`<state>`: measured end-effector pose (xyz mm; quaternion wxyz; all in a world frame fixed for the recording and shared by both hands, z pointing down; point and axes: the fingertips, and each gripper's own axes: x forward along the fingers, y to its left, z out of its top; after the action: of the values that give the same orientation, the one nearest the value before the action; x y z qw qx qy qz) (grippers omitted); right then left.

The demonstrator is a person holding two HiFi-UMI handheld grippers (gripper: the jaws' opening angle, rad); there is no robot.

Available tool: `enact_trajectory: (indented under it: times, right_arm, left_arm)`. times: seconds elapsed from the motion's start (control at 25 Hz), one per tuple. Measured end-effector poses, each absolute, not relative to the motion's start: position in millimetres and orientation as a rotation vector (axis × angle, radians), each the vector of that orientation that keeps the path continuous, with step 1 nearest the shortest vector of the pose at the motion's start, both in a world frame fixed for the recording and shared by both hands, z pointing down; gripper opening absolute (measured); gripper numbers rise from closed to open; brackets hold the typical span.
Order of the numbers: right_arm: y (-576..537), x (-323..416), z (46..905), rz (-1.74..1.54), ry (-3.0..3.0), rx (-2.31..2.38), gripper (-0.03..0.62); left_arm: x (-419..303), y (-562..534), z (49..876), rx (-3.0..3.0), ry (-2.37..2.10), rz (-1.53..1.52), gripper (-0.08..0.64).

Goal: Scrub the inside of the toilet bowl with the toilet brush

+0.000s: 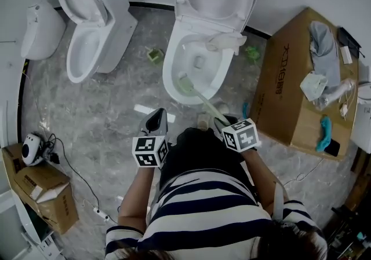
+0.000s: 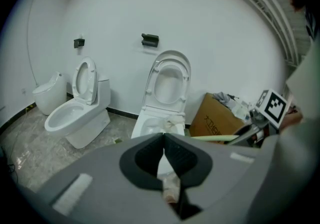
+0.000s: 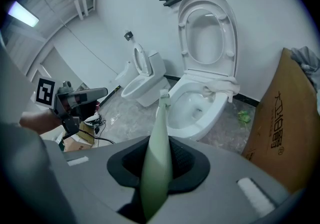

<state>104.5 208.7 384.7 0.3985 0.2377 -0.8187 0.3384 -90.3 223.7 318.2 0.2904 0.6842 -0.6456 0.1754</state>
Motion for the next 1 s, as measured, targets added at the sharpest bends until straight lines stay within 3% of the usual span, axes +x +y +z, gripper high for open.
enact_trajectory:
  times: [1.0]
  right_arm:
    - [114.3,50.6,499.8,1.081,-1.873,0.651,0.076]
  left_arm:
    - [-112.3,66.7,436.3,1.886,-1.506,0.608,0.000]
